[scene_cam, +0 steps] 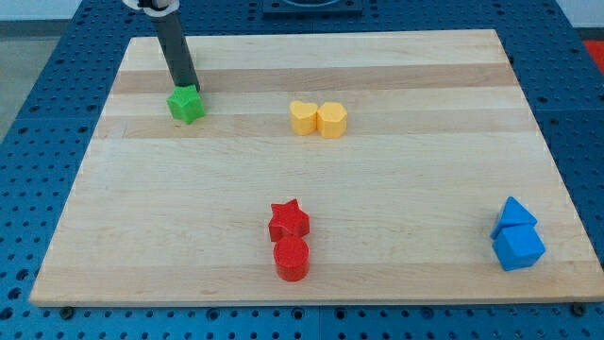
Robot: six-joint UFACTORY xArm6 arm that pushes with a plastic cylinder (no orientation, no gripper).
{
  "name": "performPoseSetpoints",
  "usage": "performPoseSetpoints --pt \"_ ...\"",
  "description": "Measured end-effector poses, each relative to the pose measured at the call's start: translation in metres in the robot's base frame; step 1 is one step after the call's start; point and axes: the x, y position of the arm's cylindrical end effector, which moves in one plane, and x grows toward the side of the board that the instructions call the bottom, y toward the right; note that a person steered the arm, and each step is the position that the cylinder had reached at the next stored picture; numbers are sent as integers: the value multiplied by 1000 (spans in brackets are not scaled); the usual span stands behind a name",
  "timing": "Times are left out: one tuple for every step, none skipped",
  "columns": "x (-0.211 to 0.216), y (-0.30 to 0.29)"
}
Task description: Place green star left diagonally towards yellow heart
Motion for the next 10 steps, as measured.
performPoseSetpoints --pt "-6 -42" --pt "-15 -77" --pt "2 -84" --pt "45 -53" --pt "57 -8" --pt "44 19" --pt "18 45" --pt "-7 77" --pt "-10 89" --pt "-2 76"
